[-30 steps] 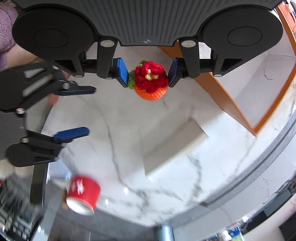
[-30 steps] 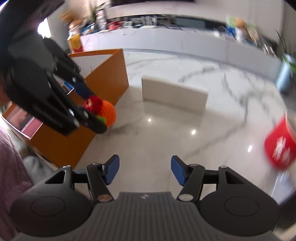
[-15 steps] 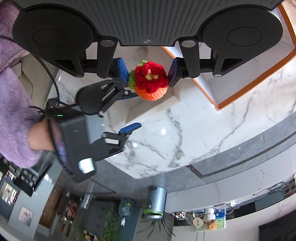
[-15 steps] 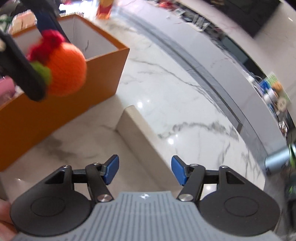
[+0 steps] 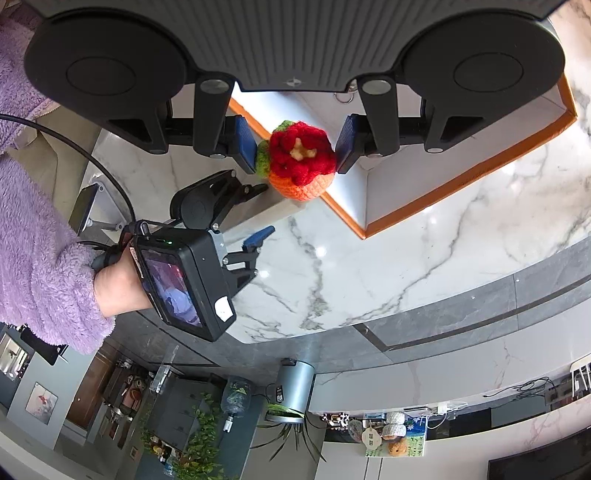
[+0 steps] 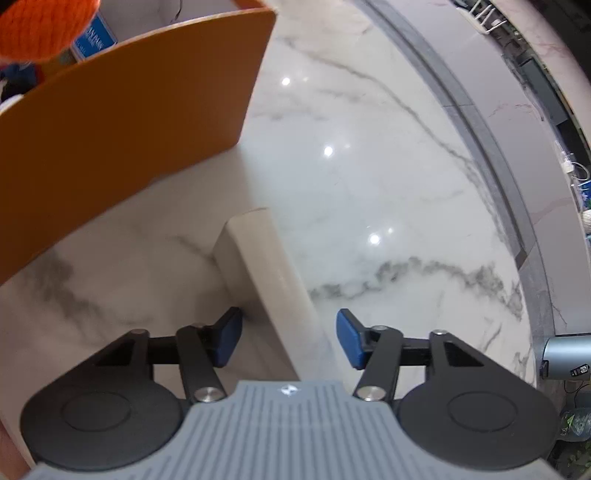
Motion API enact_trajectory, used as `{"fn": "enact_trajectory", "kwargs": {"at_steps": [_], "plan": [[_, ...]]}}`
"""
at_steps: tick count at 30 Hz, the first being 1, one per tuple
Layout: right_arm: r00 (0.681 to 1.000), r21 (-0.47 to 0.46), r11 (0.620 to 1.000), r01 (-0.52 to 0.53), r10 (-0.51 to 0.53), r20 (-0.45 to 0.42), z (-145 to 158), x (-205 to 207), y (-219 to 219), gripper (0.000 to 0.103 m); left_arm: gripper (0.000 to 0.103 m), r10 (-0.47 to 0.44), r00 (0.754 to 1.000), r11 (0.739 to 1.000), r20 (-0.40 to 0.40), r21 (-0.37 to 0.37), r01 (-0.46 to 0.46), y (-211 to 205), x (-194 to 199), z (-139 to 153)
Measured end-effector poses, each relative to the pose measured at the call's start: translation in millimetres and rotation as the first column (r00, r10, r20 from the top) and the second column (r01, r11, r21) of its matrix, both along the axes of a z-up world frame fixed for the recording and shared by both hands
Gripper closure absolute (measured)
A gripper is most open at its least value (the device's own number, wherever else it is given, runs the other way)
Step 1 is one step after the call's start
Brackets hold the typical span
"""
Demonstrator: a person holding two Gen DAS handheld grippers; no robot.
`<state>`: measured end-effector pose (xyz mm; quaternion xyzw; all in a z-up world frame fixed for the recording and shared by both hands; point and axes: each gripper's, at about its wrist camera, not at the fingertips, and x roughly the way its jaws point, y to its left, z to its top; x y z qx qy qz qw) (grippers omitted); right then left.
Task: Organize objects
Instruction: 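Lift the fruit toy with the left gripper while the right grasps the white box, then carry the fruit toy and white box over the orange box and lower them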
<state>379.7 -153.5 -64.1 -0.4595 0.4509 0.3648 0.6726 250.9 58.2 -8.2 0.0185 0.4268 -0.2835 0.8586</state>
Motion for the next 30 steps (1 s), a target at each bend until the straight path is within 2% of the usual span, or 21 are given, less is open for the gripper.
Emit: {"fn": "enact_trajectory", "kwargs": {"at_steps": [4, 8, 13, 17, 22, 27, 30], "plan": [[0.999, 0.005, 0.999, 0.037, -0.037, -0.017, 4.1, -8.9, -1.5, 0.064, 0.05, 0.015, 1.0, 1.0, 0.0, 0.003, -0.015, 6.4, -4.1, 0.1], [0.997, 0.016, 0.998, 0.067, -0.067, -0.03, 7.1, -28.4, -5.3, 0.068, 0.05, 0.031, 1.0, 0.999, 0.004, 0.035, -0.031, 13.8, -15.4, 3.6], [0.998, 0.018, 0.999, 0.033, -0.034, 0.051, 14.0, -60.4, -3.9, 0.072, 0.05, 0.068, 0.997, 0.994, 0.02, 0.089, -0.07, 30.5, -35.3, 12.9], [0.994, 0.034, 0.999, 0.022, -0.026, 0.107, 39.4, -82.5, -0.4, 0.073, 0.05, 0.114, 0.993, 0.986, 0.038, 0.12, -0.117, 48.5, -50.7, 21.3], [0.978, 0.064, 0.996, -0.059, 0.045, 0.202, 93.7, -119.9, 17.1, 0.073, 0.05, 0.162, 0.984, 0.976, 0.071, 0.137, -0.17, 68.3, -66.8, 34.8], [0.951, 0.132, 0.976, -0.174, 0.131, 0.278, 148.3, -148.7, 61.6, 0.073, 0.05, 0.157, 0.983, 0.974, 0.095, 0.15, -0.17, 78.3, -77.6, 41.3], [0.931, 0.154, 0.955, -0.253, 0.197, 0.307, 158.4, -154.7, 97.6, 0.073, 0.05, 0.166, 0.981, 0.969, 0.099, 0.17, -0.181, 82.2, -79.5, 36.1]]}}
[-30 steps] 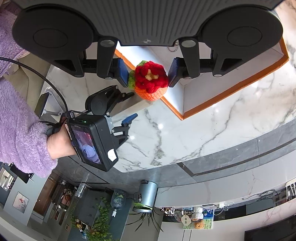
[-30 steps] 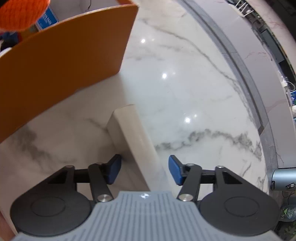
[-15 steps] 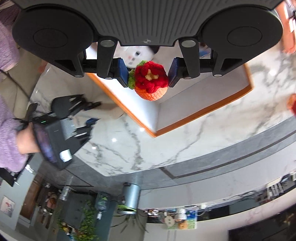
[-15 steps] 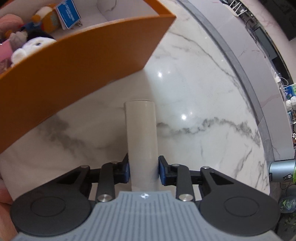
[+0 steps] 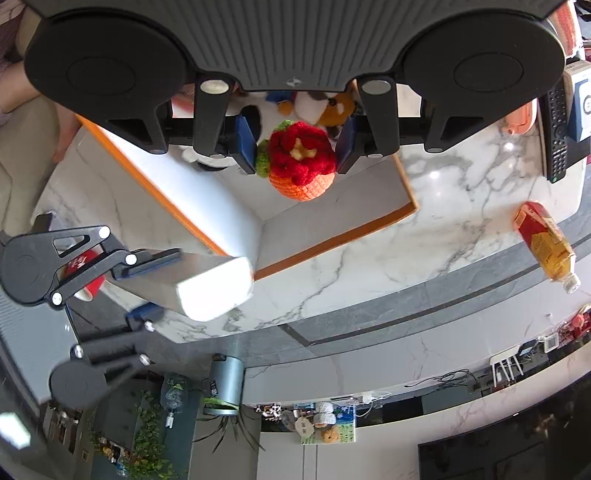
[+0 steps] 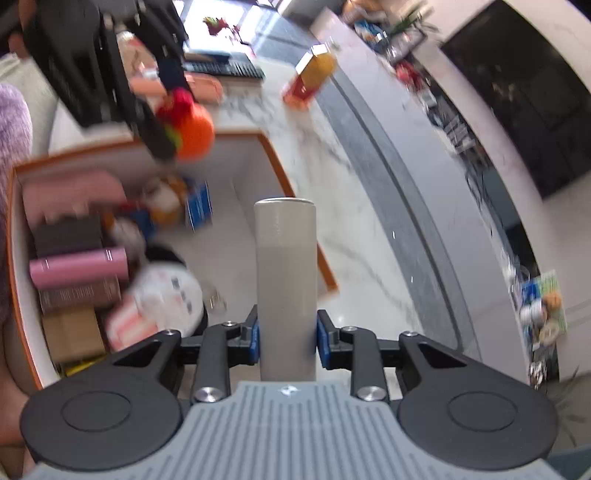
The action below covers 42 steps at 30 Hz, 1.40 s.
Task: Organize objects
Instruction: 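Carry the fruit toy and white box over the orange box and lower them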
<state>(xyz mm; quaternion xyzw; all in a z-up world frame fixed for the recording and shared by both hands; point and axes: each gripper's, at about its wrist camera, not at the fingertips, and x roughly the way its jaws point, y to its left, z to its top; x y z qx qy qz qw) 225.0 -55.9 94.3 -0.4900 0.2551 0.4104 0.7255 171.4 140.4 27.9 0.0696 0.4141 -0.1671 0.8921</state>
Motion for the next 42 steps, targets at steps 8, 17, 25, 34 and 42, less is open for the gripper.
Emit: {"fn": "enact_trajectory", "kwargs": {"at_steps": [8, 17, 25, 34, 42], "plan": [[0.994, -0.067, 0.992, -0.109, 0.109, 0.003, -50.2, 18.4, 77.3, 0.073, 0.05, 0.018, 0.999, 1.0, -0.037, 0.01, -0.017, 12.9, 6.5, -21.7], [0.989, -0.143, 0.979, -0.143, 0.137, -0.05, -118.6, 58.1, 106.1, 0.073, 0.05, 0.005, 0.997, 1.0, -0.073, 0.002, -0.005, 20.3, 19.0, -41.8], [0.976, -0.165, 0.962, -0.218, 0.21, -0.06, -144.5, 65.6, 124.2, 0.073, 0.05, -0.023, 0.997, 1.0, -0.078, -0.016, 0.022, 23.5, 24.8, -42.8], [0.971, -0.163, 0.957, -0.239, 0.24, -0.012, -151.7, 66.5, 135.7, 0.069, 0.05, -0.03, 0.996, 0.999, -0.09, -0.038, 0.026, 23.9, 20.6, -44.2], [0.987, -0.125, 0.979, -0.16, 0.161, 0.005, -114.3, 65.3, 116.3, 0.068, 0.05, -0.031, 0.997, 0.999, -0.076, -0.04, 0.028, 19.0, 16.5, -38.6]]}}
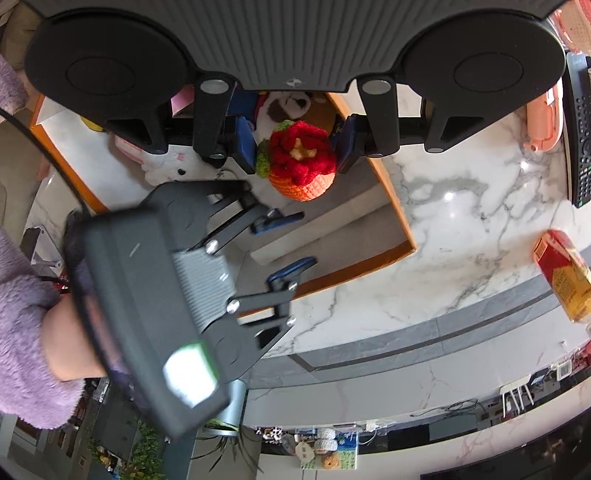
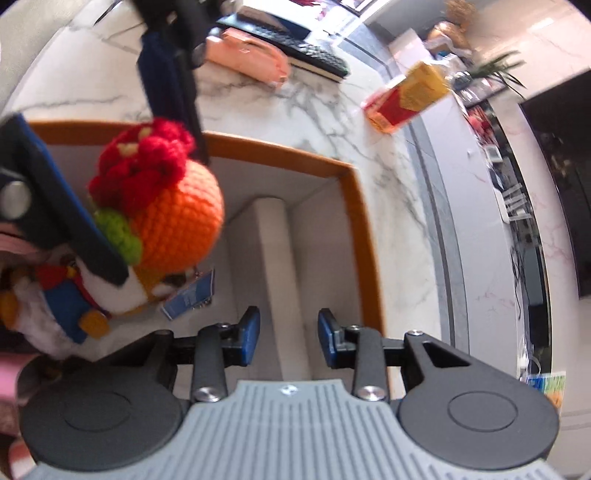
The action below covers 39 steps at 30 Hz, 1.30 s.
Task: Organize objects
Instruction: 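Carry the fruit toy and white box over the orange box and lower them, then open both grippers to release the fruit toy and white box, withdraw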
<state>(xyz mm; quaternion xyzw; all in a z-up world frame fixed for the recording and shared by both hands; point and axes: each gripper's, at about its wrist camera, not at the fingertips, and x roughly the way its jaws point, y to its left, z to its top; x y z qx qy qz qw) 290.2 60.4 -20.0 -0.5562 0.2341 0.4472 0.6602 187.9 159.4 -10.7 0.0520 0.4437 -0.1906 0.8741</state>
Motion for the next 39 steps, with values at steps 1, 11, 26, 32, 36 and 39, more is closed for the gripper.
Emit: {"fn": "enact_trajectory", "kwargs": {"at_steps": [1, 11, 26, 32, 36, 39], "plan": [[1.0, 0.012, 1.0, 0.02, -0.02, -0.01, 6.8, -0.5, -4.3, 0.068, 0.05, 0.0, 1.0, 1.0, 0.005, -0.001, 0.0, -1.3, 0.0, 1.2], [0.949, 0.101, 0.953, 0.287, -0.268, -0.165, 42.9, -20.7, -69.7, 0.068, 0.05, -0.047, 0.999, 0.998, -0.018, 0.034, 0.047, -40.4, 27.2, -14.2], [0.892, 0.161, 0.897, 0.411, -0.36, -0.272, 30.1, -14.6, -98.3, 0.055, 0.046, -0.053, 0.987, 0.991, -0.149, 0.116, 0.071, -60.6, 53.7, -57.3], [0.891, 0.181, 0.887, 0.425, -0.375, -0.255, 41.4, -29.2, -105.7, 0.047, 0.034, -0.039, 0.993, 0.993, -0.107, 0.103, 0.05, -59.8, 41.1, -39.0], [0.883, 0.199, 0.87, 0.452, -0.403, -0.241, 61.1, -46.3, -111.9, 0.043, 0.033, -0.021, 0.999, 0.994, -0.045, 0.109, 0.026, -59.6, 19.7, -6.5], [0.866, 0.229, 0.842, 0.488, -0.434, -0.249, 82.7, -64.5, -118.5, 0.036, 0.032, 0.019, 1.0, 0.996, 0.019, 0.087, -0.021, -56.5, -3.2, 24.1]]}}
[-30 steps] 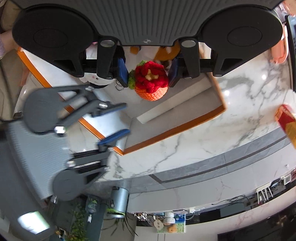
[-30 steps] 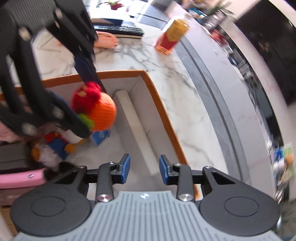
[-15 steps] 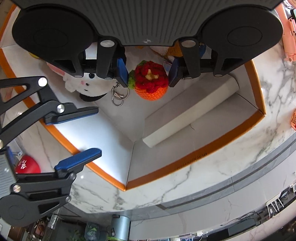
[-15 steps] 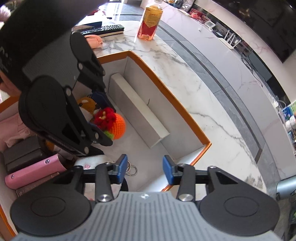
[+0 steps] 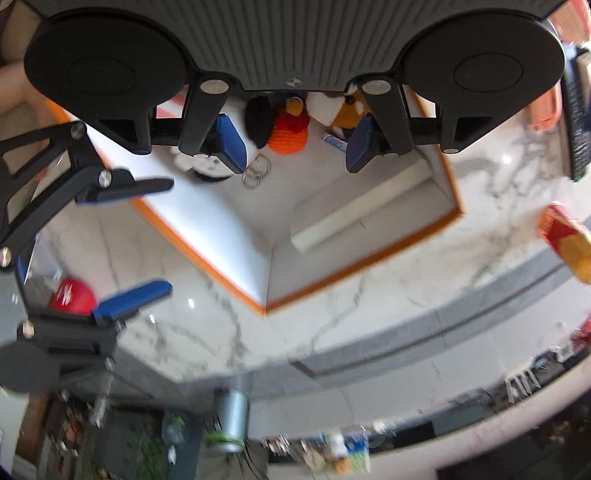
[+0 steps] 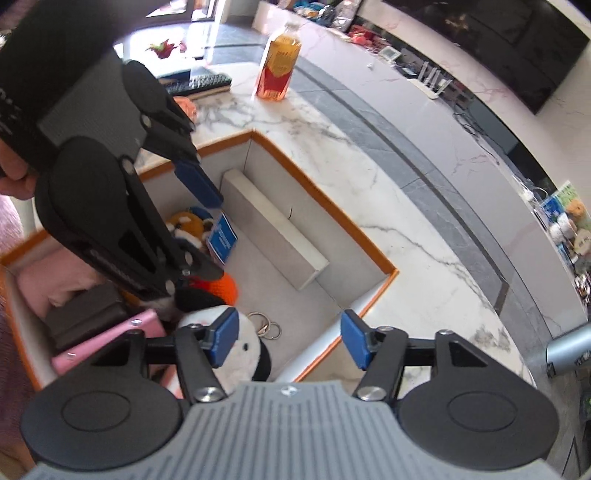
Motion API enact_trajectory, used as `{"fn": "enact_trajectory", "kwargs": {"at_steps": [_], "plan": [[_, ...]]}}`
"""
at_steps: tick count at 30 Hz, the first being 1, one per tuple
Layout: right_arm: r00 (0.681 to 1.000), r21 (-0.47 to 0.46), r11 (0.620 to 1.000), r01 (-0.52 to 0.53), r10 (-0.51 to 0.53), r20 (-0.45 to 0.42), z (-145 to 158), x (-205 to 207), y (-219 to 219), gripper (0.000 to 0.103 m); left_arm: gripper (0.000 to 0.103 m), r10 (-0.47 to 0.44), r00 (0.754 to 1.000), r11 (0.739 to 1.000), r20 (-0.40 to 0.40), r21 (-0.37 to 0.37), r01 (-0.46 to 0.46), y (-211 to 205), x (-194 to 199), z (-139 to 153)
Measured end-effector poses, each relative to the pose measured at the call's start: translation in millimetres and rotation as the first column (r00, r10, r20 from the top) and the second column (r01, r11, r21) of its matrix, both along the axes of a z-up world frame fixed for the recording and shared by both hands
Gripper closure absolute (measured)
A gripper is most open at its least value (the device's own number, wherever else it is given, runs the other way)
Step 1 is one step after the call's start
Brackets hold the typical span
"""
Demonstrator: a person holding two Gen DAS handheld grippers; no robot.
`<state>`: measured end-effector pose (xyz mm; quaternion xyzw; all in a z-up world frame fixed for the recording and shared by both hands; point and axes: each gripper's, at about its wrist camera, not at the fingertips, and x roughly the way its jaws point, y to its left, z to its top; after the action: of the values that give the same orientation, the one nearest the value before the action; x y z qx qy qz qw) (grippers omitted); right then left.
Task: Organize objects
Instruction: 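Open both grippers to release the fruit toy and white box, withdraw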
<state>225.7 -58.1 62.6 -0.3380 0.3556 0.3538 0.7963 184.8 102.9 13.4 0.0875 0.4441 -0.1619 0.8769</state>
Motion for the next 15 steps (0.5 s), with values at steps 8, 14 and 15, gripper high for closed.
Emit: {"fn": "enact_trajectory", "kwargs": {"at_steps": [8, 14, 15], "plan": [[0.988, 0.186, 0.975, 0.121, -0.136, 0.07, 60.2, -68.8, -28.7, 0.017, 0.03, 0.093, 0.963, 0.993, 0.253, -0.097, -0.071, -7.8, -82.0, 75.9], [0.967, 0.364, 0.916, 0.166, -0.224, 0.123, 94.9, -119.8, -56.0, 0.009, 0.01, 0.228, 0.868, 0.972, 0.441, -0.157, -0.175, -16.8, -138.1, 107.1], [0.959, 0.404, 0.899, 0.17, -0.245, 0.143, 99.1, -128.5, -61.5, 0.009, 0.009, 0.252, 0.845, 0.966, 0.472, -0.165, -0.196, -17.0, -147.2, 109.6]]}}
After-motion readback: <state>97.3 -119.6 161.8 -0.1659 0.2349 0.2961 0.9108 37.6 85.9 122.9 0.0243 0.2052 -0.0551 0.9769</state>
